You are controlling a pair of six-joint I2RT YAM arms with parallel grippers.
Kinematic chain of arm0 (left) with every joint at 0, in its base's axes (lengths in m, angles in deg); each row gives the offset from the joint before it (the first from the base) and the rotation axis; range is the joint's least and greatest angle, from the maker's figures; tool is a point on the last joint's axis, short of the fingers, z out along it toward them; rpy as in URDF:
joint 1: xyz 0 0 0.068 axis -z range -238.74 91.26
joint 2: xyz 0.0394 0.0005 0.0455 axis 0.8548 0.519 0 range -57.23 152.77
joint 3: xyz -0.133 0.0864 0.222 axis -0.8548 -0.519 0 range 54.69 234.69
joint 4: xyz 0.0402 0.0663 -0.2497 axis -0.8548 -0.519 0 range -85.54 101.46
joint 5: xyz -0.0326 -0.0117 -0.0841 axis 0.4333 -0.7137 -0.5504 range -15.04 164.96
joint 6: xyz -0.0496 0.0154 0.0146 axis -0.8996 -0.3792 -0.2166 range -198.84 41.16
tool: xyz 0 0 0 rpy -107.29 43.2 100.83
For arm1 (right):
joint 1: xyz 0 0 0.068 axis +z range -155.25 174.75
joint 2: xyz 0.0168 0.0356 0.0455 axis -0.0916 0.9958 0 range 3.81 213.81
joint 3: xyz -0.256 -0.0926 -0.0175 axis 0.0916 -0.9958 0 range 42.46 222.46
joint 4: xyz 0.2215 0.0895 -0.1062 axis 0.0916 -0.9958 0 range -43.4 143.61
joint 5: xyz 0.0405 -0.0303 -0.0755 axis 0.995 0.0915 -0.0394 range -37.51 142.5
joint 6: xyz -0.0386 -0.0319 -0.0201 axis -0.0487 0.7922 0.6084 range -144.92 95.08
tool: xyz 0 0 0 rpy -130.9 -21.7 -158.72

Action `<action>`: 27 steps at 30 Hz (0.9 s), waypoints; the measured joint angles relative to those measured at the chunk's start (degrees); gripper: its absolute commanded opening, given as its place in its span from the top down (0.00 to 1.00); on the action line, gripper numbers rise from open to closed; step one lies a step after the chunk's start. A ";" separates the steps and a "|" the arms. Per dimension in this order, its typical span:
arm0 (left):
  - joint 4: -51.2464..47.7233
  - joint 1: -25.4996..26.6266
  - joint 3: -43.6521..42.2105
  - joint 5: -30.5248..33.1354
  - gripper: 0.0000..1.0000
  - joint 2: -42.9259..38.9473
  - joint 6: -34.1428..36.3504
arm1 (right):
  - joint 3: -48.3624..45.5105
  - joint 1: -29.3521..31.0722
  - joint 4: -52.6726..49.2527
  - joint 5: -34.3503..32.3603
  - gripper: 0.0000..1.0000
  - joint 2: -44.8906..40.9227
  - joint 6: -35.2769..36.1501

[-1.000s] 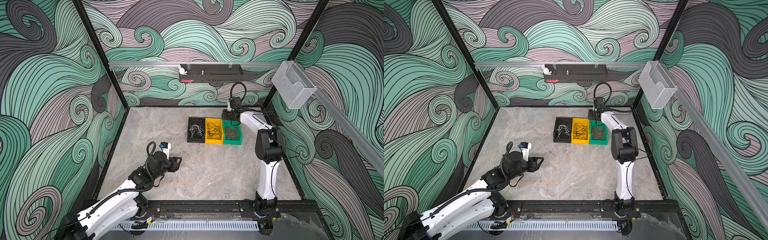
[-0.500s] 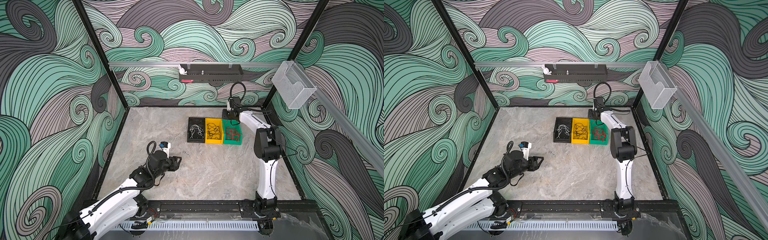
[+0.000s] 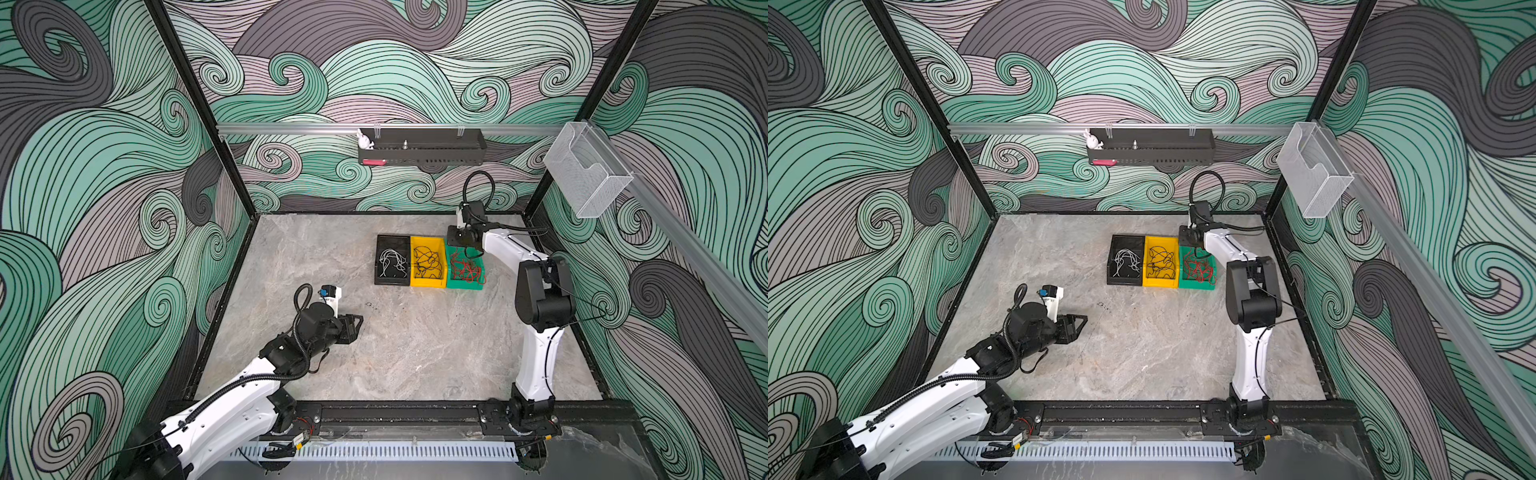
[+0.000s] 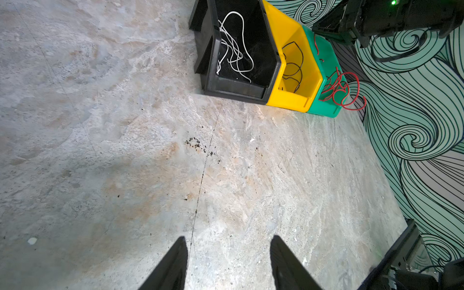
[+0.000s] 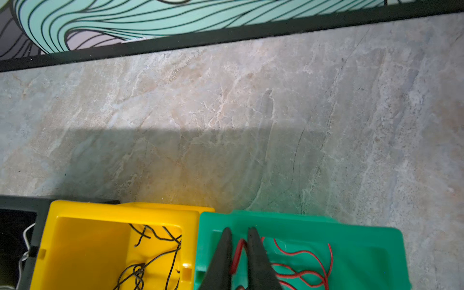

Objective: Untangle the cables

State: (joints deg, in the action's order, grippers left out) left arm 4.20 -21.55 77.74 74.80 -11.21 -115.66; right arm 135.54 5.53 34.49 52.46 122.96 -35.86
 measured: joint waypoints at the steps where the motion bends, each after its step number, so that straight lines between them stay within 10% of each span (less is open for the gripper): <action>1: 0.02 0.00 0.00 -0.02 0.45 -0.04 -0.04 | 0.00 0.00 -0.02 0.00 0.78 -0.04 0.04; 27: 0.46 -0.07 -1.33 -0.09 0.45 -1.62 -0.70 | -9.29 -0.09 1.84 1.27 0.82 -3.61 -2.12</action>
State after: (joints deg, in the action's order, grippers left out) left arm 4.66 -21.61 76.41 74.71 -12.83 -116.36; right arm 126.25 5.45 36.33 53.73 119.36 -37.98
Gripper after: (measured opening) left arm 0.553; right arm 0.181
